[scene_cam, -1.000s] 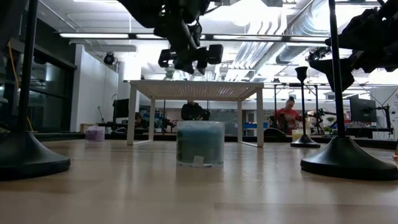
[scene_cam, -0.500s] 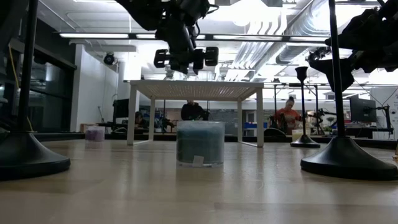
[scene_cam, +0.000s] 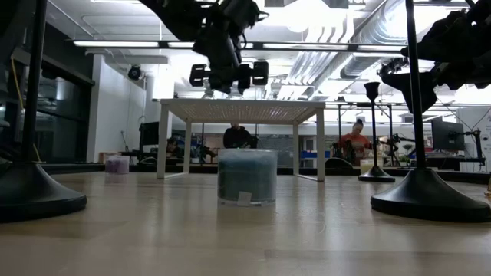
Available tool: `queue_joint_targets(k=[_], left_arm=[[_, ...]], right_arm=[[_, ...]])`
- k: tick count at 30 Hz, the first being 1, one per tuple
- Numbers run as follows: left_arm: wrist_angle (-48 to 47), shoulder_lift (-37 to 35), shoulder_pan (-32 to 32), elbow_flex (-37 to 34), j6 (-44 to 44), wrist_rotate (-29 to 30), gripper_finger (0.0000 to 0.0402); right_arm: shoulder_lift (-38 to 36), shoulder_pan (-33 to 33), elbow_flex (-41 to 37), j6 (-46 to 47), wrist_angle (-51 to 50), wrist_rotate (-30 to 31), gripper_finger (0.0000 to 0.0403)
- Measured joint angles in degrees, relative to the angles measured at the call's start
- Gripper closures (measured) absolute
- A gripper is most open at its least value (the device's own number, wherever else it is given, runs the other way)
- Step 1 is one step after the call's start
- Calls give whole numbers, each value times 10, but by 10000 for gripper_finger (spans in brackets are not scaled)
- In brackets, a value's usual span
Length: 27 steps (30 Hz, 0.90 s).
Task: Pick & Place candle stick holders
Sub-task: Put the transparent glass candle holder on the shelf aligned with the other glass candle holder
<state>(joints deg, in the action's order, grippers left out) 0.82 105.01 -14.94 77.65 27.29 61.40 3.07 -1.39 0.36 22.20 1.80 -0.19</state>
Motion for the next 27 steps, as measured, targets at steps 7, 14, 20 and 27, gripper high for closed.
queue_joint_targets(k=[7, 14, 20, 27], left_arm=[[8, 5, -6, 1, -4, 1, 285], [9, 5, -11, 1, -5, -2, 285], [10, 5, -12, 1, -26, -8, 280], [7, 5, -12, 1, -28, -8, 256]], right_arm=[[0, 0, 0, 0, 0, 0, 143], [0, 0, 0, 0, 0, 0, 143], [0, 0, 0, 0, 0, 0, 143], [0, 0, 0, 0, 0, 0, 143]])
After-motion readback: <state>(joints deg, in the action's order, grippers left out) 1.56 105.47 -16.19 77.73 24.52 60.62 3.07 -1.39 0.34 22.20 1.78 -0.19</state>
